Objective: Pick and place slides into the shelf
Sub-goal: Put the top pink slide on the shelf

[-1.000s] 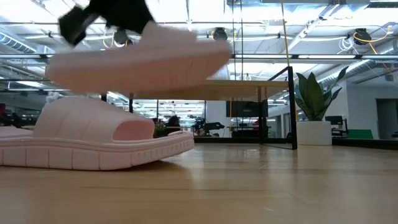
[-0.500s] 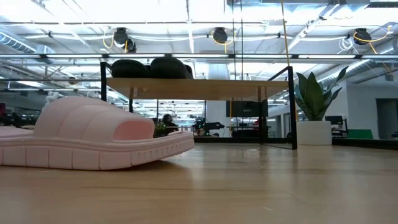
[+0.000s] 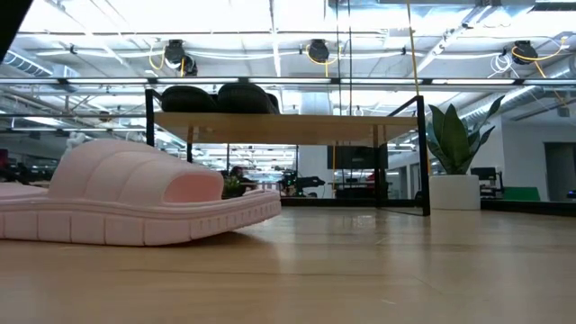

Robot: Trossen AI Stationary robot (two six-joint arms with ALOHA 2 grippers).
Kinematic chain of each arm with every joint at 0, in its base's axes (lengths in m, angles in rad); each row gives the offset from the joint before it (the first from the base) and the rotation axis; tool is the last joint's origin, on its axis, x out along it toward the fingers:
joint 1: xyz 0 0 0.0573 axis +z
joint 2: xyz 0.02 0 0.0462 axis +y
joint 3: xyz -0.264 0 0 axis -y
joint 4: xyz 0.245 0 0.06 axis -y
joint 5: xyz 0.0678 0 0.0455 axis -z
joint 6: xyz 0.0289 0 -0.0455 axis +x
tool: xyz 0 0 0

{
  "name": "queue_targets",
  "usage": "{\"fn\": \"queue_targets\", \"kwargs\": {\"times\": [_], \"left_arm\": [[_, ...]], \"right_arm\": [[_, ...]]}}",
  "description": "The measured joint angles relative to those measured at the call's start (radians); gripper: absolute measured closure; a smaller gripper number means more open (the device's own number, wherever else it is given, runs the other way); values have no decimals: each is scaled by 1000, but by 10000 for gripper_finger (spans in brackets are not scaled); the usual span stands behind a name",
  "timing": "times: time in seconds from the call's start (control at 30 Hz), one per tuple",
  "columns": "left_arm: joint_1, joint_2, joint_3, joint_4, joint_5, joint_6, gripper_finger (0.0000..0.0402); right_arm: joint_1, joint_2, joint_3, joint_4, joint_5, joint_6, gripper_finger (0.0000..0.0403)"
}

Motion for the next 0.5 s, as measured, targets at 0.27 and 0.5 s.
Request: {"fn": "queue_targets", "kwargs": {"times": [0.27,0.5], "left_arm": [[132,32,-1,-5,-3,-251,401],[209,32,-1,-48,-1,-337,401]], "right_arm": [[0,-61,0,-162,0,61,273],[0,-52,0,-250,59,55,273]]}}
